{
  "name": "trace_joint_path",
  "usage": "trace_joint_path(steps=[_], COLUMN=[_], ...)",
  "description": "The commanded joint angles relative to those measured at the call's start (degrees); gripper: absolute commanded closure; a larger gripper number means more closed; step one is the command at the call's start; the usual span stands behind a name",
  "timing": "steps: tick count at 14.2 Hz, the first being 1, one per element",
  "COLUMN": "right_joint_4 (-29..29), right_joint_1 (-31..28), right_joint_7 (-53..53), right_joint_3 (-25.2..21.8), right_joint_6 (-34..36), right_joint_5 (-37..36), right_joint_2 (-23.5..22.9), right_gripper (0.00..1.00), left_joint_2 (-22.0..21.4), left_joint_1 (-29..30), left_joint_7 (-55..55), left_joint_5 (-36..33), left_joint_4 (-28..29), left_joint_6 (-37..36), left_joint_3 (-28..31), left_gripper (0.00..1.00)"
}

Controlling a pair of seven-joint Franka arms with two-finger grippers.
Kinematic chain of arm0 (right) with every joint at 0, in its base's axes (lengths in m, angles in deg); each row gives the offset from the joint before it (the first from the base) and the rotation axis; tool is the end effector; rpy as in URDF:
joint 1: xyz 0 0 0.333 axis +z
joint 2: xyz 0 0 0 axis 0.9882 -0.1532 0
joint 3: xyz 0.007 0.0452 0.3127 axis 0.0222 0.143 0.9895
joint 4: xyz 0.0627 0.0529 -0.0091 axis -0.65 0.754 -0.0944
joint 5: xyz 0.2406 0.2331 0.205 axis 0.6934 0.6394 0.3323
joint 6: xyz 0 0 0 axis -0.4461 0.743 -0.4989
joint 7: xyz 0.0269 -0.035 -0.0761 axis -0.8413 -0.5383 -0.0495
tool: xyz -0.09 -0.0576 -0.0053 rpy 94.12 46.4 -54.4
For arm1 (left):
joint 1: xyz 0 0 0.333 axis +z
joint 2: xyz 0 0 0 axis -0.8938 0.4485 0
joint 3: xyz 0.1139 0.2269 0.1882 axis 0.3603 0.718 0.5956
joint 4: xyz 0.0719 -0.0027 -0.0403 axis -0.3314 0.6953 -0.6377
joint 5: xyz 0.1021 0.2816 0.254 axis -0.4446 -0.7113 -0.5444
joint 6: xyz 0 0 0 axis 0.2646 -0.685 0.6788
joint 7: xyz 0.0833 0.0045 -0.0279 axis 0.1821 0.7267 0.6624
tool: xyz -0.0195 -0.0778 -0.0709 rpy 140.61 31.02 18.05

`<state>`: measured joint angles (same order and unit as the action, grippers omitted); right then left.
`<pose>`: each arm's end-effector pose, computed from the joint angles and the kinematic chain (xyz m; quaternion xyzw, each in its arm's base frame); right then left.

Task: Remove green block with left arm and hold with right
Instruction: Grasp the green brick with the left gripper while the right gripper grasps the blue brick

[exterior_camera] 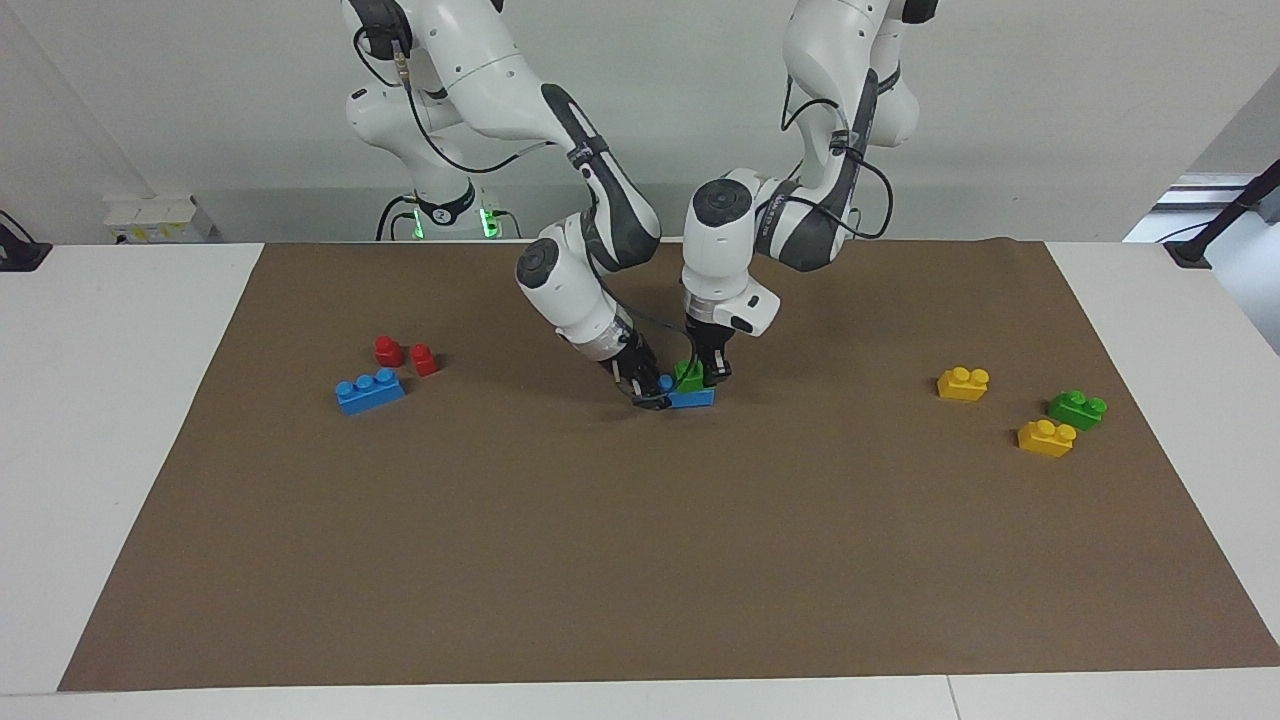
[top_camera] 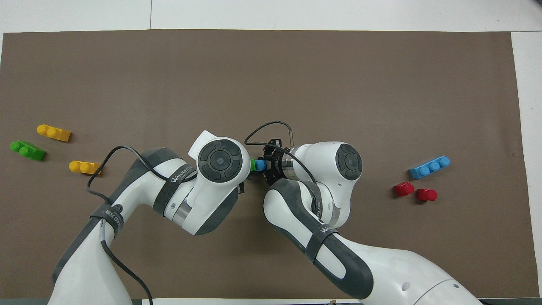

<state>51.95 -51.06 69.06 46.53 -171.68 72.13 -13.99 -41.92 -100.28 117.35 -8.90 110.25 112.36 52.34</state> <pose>0.5133 0.3439 0.2735 -0.7044 0.6597 0.1504 0.2145 0.4714 -0.3544 0.3535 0.6691 0.7424 0.0304 0.0112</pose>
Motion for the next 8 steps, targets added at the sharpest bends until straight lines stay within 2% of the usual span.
trace_joint_path(steps=[1, 6, 8], right_joint_4=[-0.4, -1.4, -5.4], right_joint_1=[-0.3, -1.1, -4.4], right_joint_7=[-1.3, -1.2, -1.3], right_joint_3=[0.1, -0.1, -0.4], right_joint_6=[-1.4, 0.3, 6.9], right_joint_5=[1.7, 1.2, -1.5], right_joint_2=[-0.8, -0.6, -0.6], right_gripper=[1.00, 1.00, 1.00], left_joint_2=[-3.6, -6.5, -7.4], left_joint_1=[1.0, 4.3, 6.2], left_joint_7=[-0.1, -5.2, -7.6], left_joint_5=[0.0, 0.0, 0.0], left_joint_4=[0.6, 0.3, 0.4], left_joint_6=[-2.3, -4.0, -4.2], left_joint_3=[-0.2, -0.2, -0.2], left_gripper=[1.00, 1.00, 1.00])
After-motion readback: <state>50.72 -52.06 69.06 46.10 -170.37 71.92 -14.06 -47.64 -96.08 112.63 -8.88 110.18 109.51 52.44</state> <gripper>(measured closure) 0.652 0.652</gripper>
